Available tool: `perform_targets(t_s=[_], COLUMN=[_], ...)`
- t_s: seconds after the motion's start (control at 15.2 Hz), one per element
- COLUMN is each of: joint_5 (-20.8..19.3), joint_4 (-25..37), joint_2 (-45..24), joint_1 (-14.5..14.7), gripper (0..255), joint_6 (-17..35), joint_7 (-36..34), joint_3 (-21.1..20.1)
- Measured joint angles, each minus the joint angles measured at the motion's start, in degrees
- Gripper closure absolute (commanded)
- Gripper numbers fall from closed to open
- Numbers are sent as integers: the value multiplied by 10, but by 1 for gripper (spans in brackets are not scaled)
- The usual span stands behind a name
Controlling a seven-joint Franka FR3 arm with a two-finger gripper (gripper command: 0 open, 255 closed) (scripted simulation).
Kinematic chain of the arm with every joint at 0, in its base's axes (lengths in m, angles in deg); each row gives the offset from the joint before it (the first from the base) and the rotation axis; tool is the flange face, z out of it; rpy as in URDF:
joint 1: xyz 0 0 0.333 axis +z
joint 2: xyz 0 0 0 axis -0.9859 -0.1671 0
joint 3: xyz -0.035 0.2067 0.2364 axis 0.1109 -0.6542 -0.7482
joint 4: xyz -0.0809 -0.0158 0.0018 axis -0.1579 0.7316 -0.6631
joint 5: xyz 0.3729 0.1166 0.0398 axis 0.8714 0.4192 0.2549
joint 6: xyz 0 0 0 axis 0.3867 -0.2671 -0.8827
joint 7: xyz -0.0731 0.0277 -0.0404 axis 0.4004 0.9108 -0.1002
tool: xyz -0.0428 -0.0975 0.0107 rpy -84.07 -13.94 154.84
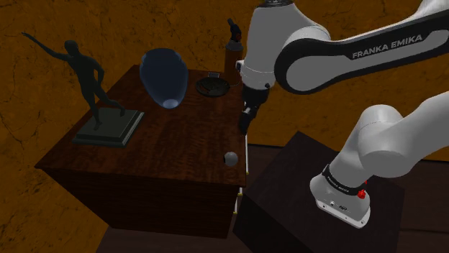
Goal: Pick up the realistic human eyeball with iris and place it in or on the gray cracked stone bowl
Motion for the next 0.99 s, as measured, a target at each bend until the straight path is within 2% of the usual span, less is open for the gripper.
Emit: perform_targets(t_s=[0.46, 0.99], joint_5=[12, 7], joint_4=[13, -10], joint_2=[-96, -144], joint_1=[30, 30], gripper=[0, 0], joint_6=[83, 153], joint_7=[-44, -58], joint_3=[-67, -87])
